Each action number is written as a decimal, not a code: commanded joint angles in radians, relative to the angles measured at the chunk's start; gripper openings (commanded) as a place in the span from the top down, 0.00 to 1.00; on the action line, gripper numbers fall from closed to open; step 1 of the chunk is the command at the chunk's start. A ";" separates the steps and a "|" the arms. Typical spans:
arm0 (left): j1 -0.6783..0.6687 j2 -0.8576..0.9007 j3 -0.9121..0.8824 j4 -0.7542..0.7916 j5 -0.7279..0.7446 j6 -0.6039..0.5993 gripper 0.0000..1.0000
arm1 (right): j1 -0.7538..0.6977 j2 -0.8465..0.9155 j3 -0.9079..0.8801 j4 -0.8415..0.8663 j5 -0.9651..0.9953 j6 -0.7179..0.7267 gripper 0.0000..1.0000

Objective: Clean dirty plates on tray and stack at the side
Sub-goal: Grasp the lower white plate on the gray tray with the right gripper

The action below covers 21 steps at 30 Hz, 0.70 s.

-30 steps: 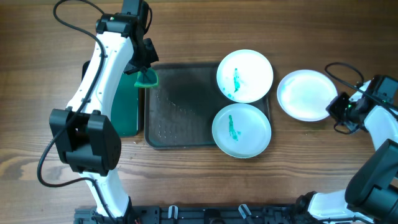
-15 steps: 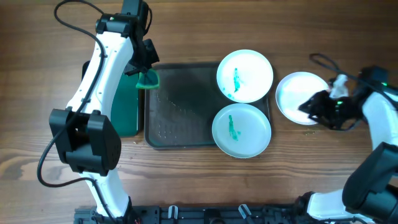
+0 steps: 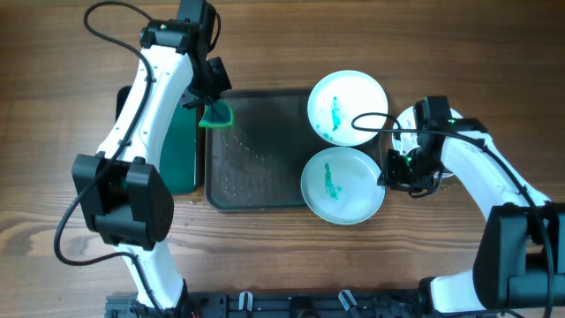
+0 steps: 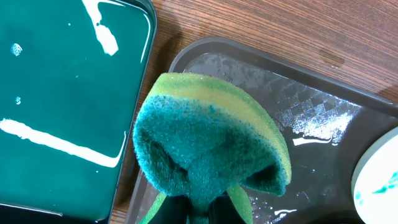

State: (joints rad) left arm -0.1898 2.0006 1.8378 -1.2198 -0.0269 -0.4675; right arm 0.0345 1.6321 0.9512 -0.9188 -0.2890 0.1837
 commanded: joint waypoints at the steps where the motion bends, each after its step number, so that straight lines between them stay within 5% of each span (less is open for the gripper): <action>1: -0.003 -0.025 0.012 0.000 0.015 0.017 0.96 | 0.026 -0.005 -0.011 -0.002 0.031 0.026 0.71; 16: -0.003 -0.025 0.012 0.001 0.015 0.016 0.96 | 0.063 -0.002 -0.014 0.001 0.072 0.034 0.76; 21: -0.003 -0.025 0.012 0.001 0.015 0.016 0.96 | 0.064 -0.002 -0.089 0.059 0.072 0.055 0.88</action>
State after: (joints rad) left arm -0.1898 2.0006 1.8378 -1.2198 -0.0269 -0.4675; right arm 0.0914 1.6321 0.9161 -0.8803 -0.2337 0.2199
